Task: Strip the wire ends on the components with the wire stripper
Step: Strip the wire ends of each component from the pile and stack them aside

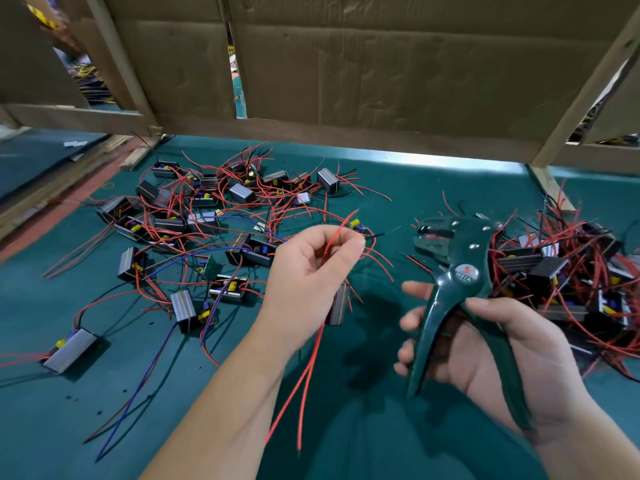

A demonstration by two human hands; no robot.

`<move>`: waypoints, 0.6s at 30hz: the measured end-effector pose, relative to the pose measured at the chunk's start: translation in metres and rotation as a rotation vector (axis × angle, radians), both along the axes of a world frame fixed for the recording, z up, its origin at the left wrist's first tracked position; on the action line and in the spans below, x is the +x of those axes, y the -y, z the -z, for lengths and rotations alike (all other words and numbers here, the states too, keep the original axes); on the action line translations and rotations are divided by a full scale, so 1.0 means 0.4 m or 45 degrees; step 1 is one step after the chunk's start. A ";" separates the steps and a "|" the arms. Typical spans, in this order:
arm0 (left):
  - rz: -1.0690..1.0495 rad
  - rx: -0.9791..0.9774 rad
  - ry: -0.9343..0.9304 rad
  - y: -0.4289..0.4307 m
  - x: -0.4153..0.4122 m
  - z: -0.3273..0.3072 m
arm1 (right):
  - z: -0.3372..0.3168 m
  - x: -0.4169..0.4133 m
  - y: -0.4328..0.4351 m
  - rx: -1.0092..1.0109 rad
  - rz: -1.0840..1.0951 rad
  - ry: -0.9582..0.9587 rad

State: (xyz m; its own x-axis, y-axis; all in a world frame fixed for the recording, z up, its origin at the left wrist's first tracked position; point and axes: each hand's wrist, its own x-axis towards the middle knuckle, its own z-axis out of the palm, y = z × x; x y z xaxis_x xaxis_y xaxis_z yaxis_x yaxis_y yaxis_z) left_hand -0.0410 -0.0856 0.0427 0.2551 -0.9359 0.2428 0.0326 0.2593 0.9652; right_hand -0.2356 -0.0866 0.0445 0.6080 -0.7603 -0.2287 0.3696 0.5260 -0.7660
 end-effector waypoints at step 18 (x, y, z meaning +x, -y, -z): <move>0.111 0.056 -0.073 -0.017 0.000 -0.020 | -0.006 0.014 -0.025 -0.058 -0.296 -0.025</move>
